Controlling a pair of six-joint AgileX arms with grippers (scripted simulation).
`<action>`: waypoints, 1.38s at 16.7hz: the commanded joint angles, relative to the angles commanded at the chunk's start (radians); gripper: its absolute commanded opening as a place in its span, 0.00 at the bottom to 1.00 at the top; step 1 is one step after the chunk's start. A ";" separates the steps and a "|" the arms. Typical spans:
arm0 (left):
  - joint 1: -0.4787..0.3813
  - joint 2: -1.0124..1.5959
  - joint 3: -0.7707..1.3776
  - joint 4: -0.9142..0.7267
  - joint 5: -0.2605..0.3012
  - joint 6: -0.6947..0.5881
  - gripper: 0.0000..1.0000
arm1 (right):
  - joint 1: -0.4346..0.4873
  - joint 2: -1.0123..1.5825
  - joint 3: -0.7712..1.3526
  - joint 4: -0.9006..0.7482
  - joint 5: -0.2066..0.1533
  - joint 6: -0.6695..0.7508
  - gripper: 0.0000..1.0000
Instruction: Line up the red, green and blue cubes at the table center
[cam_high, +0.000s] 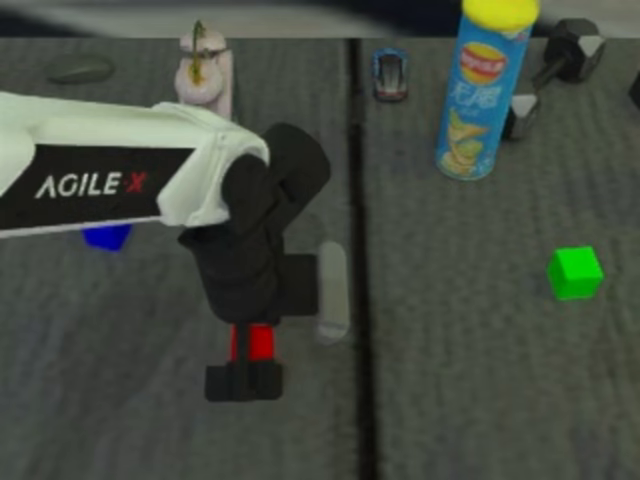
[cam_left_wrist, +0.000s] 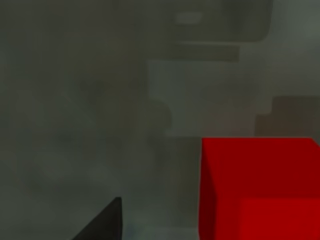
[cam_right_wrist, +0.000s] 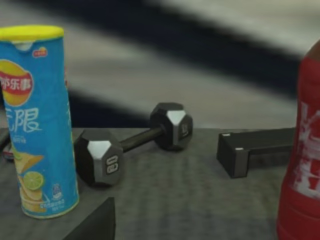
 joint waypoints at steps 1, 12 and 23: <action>0.000 -0.001 0.003 -0.003 0.000 0.001 1.00 | 0.000 0.000 0.000 0.000 0.000 0.000 1.00; 0.024 -0.096 0.165 -0.261 0.000 0.002 1.00 | 0.000 0.000 0.000 0.000 0.000 0.000 1.00; 0.224 -0.554 -0.209 0.002 -0.020 -0.200 1.00 | 0.057 0.475 0.411 -0.290 -0.001 0.033 1.00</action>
